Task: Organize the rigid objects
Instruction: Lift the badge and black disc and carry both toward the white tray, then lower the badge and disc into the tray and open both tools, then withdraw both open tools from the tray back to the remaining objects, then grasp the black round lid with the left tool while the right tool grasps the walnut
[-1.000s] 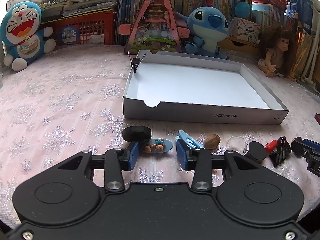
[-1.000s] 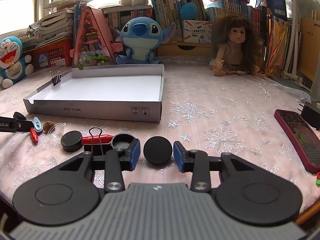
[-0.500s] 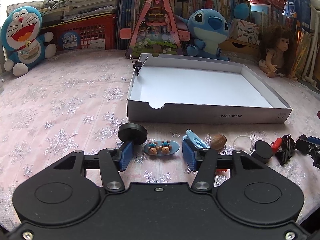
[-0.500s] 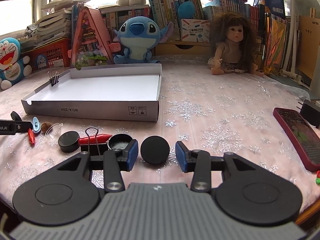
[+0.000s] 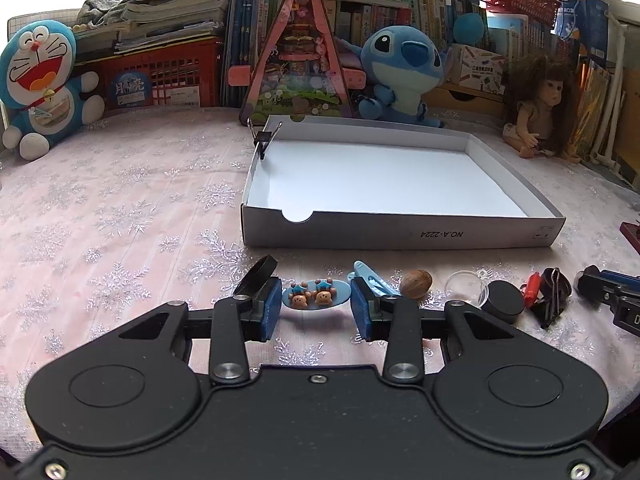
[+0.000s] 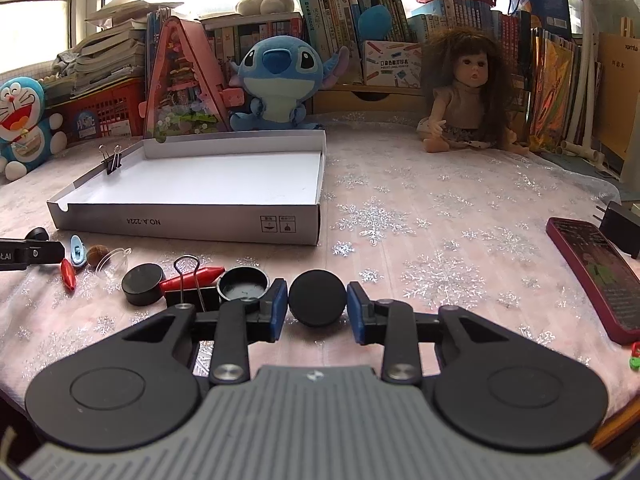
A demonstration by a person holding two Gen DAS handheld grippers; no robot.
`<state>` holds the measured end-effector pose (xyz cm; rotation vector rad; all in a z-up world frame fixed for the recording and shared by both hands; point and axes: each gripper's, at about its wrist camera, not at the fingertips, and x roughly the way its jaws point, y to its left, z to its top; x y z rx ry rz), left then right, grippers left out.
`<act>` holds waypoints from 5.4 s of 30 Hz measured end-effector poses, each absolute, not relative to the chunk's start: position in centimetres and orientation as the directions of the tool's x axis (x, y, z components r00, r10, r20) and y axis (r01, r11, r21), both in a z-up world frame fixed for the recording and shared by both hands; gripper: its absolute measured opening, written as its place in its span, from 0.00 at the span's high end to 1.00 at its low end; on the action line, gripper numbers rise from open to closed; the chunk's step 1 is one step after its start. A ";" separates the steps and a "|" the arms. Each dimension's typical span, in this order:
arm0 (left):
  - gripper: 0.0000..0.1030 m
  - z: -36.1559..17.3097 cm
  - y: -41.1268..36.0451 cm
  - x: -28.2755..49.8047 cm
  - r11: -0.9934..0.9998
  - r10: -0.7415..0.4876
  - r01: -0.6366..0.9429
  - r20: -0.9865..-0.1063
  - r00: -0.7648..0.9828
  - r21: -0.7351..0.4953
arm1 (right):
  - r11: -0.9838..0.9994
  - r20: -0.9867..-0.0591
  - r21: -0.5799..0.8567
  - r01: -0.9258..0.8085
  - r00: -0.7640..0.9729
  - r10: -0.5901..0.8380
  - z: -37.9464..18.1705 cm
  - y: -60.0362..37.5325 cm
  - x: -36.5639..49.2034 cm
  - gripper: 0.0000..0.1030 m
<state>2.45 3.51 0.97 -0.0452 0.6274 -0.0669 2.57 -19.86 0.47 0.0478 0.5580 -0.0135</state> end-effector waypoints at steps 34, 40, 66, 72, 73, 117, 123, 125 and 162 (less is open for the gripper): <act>0.66 6.2 4.5 4.9 0.989 -0.125 0.057 -0.539 0.833 -0.140 | 0.992 -0.465 0.120 -0.030 0.881 0.083 4.1 -21.1 6.6 0.64; 0.66 7.8 4.2 7.7 0.985 -0.154 0.083 -0.541 0.827 -0.152 | 0.982 -0.490 0.177 -0.070 0.858 0.150 5.9 -21.2 10.3 0.64; 0.66 3.2 1.9 22.4 0.983 -0.173 0.059 -0.766 0.619 -0.174 | 0.972 -0.735 0.210 -0.104 0.639 0.227 3.3 -18.2 22.9 0.63; 0.66 2.6 1.5 22.6 0.987 -0.156 0.062 -0.779 0.607 -0.149 | 0.977 -0.747 0.181 -0.110 0.631 0.210 2.9 -17.8 23.1 0.63; 0.66 2.6 1.5 22.6 0.988 -0.152 0.064 -0.778 0.610 -0.144 | 0.978 -0.749 0.177 -0.111 0.629 0.207 2.7 -17.8 23.2 0.63; 0.14 4.6 3.1 9.0 0.985 -0.168 0.163 -0.595 0.786 -0.064 | 0.977 -0.514 0.042 -0.210 0.834 0.201 4.4 -18.7 11.8 0.14; 0.14 3.6 4.2 6.7 0.987 -0.156 0.143 -0.581 0.799 -0.069 | 0.982 -0.497 0.021 -0.186 0.850 0.172 3.3 -19.4 9.4 0.12; 0.14 3.2 4.5 6.0 0.989 -0.145 0.135 -0.580 0.801 -0.061 | 0.985 -0.493 0.024 -0.173 0.855 0.162 2.9 -19.7 8.8 0.11; 0.31 -0.6 6.7 2.3 0.998 -0.037 0.058 -0.546 0.837 0.023 | 0.995 -0.460 -0.087 -0.038 0.888 -0.007 -1.1 -20.9 2.9 0.10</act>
